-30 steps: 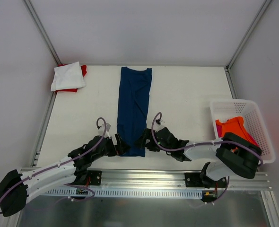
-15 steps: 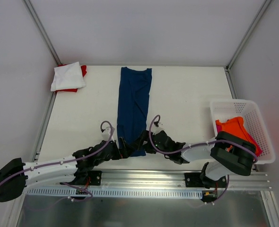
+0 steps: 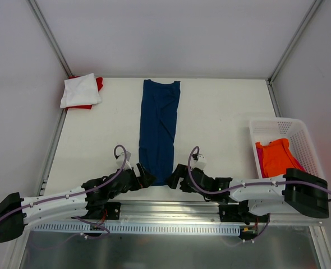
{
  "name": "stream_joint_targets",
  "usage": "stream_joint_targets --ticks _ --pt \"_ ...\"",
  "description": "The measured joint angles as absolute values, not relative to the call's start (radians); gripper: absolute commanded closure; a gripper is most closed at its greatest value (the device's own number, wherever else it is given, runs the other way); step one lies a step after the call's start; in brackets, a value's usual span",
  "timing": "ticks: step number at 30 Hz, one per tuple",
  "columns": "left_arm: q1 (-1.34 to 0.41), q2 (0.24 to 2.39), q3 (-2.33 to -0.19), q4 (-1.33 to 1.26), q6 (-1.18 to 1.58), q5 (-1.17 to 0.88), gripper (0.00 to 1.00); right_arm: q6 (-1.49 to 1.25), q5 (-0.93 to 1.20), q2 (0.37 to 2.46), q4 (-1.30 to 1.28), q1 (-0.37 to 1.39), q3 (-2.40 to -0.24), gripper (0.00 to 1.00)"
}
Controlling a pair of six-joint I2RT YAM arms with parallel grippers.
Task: Fold and stack the t-shirts
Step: Fold the tshirt
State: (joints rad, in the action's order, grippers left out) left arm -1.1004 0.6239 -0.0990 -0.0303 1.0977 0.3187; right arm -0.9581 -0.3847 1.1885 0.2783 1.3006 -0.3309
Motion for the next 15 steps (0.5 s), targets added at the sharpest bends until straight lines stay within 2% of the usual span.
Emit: stream_joint_targets --ticks 4,8,9,11,12,14,15 --pt "-1.101 0.626 -0.099 -0.031 1.11 0.324 0.1 -0.961 -0.406 1.227 0.317 1.301 -0.336 0.1" --pt "-1.101 0.626 -0.097 -0.031 1.116 0.326 0.11 -0.962 -0.414 1.304 0.398 1.3 -0.348 0.25" --pt "-1.101 0.625 -0.096 -0.032 1.116 0.326 0.11 -0.963 -0.415 1.322 0.418 1.3 -0.352 0.38" --pt "-1.101 0.625 -0.094 -0.034 1.118 0.327 0.11 -0.965 -0.412 1.353 0.433 1.3 -0.356 0.49" --pt "-1.101 0.625 -0.094 -0.035 1.119 0.328 0.11 -0.965 -0.411 1.368 0.44 1.3 -0.358 0.59" --pt "-1.101 0.625 -0.093 -0.037 1.12 0.33 0.11 -0.97 -0.406 1.39 0.445 1.299 -0.362 0.63" --pt "-1.101 0.625 -0.093 -0.038 1.123 0.332 0.11 -0.968 -0.404 1.396 0.445 1.299 -0.366 0.69"
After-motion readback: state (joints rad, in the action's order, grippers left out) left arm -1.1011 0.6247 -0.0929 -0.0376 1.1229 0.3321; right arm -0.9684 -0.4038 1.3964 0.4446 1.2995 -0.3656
